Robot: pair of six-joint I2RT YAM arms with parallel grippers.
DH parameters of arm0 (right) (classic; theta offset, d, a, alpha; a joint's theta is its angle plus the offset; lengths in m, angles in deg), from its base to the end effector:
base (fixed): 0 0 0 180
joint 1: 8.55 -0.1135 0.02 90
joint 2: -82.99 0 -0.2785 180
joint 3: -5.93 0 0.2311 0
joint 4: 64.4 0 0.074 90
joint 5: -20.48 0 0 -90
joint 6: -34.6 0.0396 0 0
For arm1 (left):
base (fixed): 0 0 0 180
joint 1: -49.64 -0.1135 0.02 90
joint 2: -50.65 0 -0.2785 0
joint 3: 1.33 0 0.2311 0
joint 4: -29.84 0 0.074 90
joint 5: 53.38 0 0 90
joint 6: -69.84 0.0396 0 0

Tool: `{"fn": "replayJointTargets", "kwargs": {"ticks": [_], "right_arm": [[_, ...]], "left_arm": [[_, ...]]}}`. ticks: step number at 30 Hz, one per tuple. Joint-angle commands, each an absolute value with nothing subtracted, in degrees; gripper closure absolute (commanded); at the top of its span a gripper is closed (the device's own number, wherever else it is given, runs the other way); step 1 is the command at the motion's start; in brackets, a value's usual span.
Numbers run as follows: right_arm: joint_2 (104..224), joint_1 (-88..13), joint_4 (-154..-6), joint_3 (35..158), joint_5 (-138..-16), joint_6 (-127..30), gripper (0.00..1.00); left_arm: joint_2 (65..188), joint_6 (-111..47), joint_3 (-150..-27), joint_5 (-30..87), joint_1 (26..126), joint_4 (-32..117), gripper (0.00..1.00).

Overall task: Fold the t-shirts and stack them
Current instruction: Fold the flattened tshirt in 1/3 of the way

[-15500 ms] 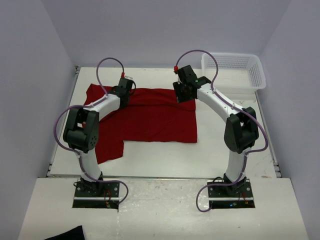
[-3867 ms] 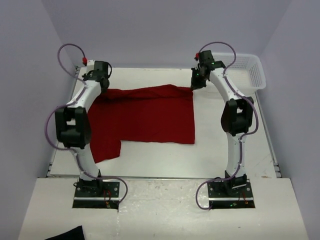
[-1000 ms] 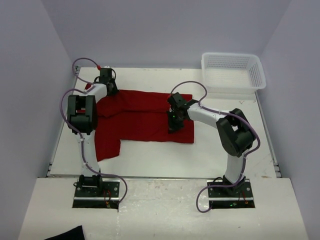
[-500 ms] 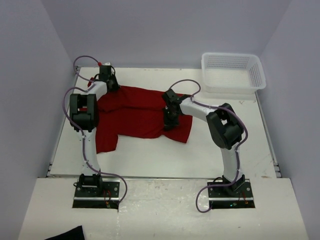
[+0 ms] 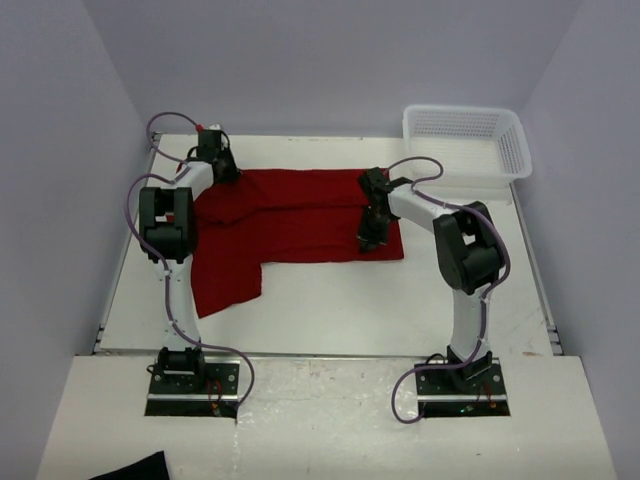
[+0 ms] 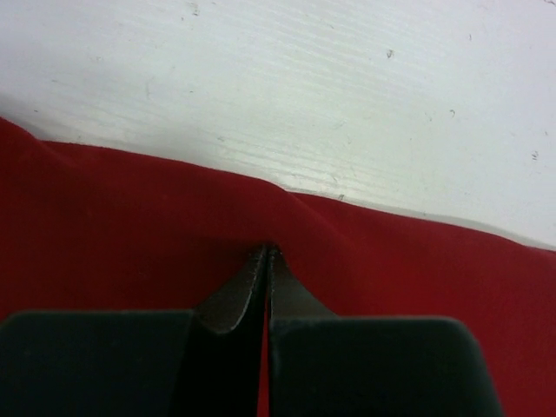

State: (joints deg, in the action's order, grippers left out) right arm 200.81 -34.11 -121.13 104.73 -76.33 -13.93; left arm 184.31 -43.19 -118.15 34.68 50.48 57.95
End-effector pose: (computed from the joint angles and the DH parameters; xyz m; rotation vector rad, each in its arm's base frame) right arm 0.3555 0.1752 0.1747 0.3904 2.9535 0.3534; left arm 0.5138 -0.0089 0.1678 -0.4394 2.3268 -0.2423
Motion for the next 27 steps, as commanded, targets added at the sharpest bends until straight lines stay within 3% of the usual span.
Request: {"fn": "replayJointTargets", "kwargs": {"ticks": [1, 7, 17, 24, 27], "right_arm": [[197.3, -34.7, -127.2, 104.4, -67.6, -11.4, 1.00], [198.6, -33.5, -132.2, 105.3, -63.3, -12.2, 1.00], [192.6, -32.9, -126.8, 97.3, -60.6, -13.3, 1.00], [186.3, -32.8, -120.1, 95.1, -60.6, -20.9, 1.00], [179.9, -32.9, -115.9, 93.5, -64.1, -25.3, 0.88]], "left_arm": [[187.3, -45.8, -116.2, 29.3, 50.6, 62.8, 1.00], [188.3, -47.0, -116.0, 26.2, 52.4, 62.3, 1.00], [185.6, -46.4, -113.5, 26.7, 54.7, 62.0, 1.00], [177.1, -46.5, -105.2, 29.9, 55.8, 59.6, 1.00], [171.7, -46.1, -102.2, 32.0, 55.9, 58.9, 1.00]]}}
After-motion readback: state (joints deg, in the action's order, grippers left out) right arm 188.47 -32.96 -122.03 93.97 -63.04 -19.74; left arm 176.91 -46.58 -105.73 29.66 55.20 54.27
